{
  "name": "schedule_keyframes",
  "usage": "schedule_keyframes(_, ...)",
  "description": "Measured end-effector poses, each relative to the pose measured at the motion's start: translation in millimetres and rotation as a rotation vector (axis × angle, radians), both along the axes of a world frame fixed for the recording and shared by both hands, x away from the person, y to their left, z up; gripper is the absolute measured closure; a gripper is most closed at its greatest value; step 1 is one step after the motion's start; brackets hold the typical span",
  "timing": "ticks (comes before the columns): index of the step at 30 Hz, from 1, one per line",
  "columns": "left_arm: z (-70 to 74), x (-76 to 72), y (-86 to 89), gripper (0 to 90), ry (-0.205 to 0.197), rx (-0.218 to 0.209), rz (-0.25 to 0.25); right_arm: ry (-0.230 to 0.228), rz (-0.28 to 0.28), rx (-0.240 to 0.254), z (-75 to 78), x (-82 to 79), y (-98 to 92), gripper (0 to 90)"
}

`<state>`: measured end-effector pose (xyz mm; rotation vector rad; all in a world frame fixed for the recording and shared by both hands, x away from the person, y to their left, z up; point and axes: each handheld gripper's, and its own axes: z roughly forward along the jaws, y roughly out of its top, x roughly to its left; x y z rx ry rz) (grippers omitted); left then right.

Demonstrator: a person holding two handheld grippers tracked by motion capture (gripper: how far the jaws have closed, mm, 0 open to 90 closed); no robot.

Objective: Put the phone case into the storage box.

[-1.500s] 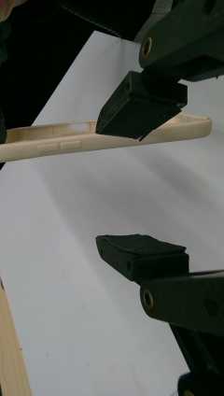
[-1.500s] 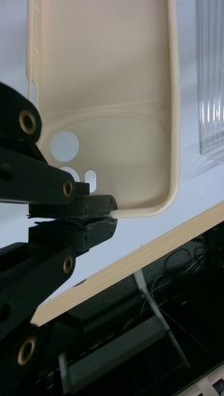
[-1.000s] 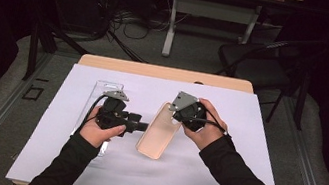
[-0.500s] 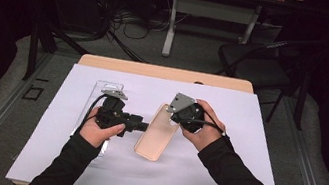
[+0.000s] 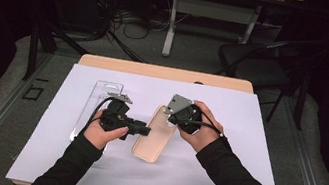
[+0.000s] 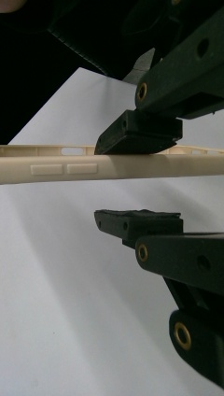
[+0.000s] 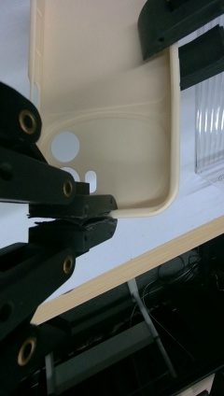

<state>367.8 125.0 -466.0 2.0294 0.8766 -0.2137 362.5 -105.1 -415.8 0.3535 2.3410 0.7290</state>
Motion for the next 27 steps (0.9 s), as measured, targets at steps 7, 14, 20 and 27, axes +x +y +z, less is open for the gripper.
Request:
schedule_keyframes(7, -2.3, -0.4, -3.6, 69.7, 0.007, -0.007, -0.005, 0.003, 0.007, 0.003, -0.8, -0.8, 2.3, 88.1)
schedule_keyframes(14, -4.0, -0.2, -5.5, 74.7, 0.022, -0.003, -0.013, 0.001, 0.011, 0.005, -0.9, -1.7, 4.5, 88.1)
schedule_keyframes(20, -4.9, -0.2, -6.4, 78.4, 0.043, -0.007, -0.01, 0.008, 0.017, 0.0, -0.9, -2.6, 7.5, 88.1)
schedule_keyframes(27, -5.6, 0.3, -5.6, 79.9, 0.077, -0.014, 0.004, 0.007, 0.022, -0.007, -1.8, -1.9, 9.0, 88.1)
